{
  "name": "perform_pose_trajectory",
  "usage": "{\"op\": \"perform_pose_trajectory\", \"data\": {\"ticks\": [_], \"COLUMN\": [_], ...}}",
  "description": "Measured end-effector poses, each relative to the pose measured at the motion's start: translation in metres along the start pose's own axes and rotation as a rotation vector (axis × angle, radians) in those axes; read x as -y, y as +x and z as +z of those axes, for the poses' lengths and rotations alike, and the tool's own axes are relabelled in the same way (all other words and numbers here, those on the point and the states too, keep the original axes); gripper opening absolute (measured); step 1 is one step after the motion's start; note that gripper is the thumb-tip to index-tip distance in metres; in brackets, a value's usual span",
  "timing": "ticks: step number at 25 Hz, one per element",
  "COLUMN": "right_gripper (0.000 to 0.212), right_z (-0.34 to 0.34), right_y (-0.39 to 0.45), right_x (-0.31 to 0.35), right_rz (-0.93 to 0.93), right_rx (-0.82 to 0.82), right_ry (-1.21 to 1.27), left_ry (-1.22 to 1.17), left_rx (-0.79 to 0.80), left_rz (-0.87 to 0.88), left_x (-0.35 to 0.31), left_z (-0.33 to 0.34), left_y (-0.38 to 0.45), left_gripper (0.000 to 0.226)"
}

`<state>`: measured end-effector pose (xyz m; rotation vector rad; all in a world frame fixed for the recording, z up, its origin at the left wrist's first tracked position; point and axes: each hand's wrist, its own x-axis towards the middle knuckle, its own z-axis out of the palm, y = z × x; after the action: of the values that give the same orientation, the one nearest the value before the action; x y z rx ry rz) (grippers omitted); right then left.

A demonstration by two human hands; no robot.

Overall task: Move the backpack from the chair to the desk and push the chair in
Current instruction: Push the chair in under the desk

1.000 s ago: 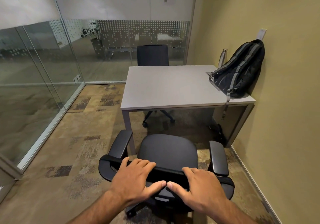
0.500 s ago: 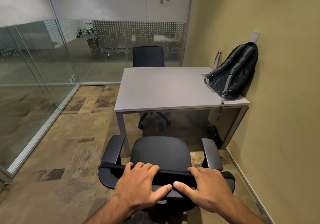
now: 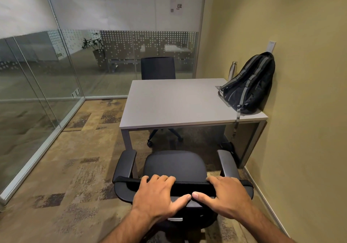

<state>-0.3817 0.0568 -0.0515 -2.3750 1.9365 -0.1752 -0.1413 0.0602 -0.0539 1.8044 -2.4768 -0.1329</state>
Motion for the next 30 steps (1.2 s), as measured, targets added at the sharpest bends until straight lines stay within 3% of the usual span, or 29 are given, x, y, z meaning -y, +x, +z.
{"op": "perform_pose_trajectory", "data": {"ticks": [15,30], "right_gripper": [0.109,0.113], "right_z": [-0.004,-0.009], "right_y": [0.094,0.207], "right_x": [-0.094,-0.125], "right_rz": [-0.056,-0.097], "right_rx": [-0.069,-0.085], "right_ry": [-0.026,-0.036], "left_ry": [-0.038,-0.023], "left_rx": [-0.07,-0.032], "left_rz": [-0.129,-0.141], "left_x": [-0.048,-0.022], "left_z": [0.006,0.001], "left_y": [0.109,0.222], "left_gripper": [0.101,0.103]}}
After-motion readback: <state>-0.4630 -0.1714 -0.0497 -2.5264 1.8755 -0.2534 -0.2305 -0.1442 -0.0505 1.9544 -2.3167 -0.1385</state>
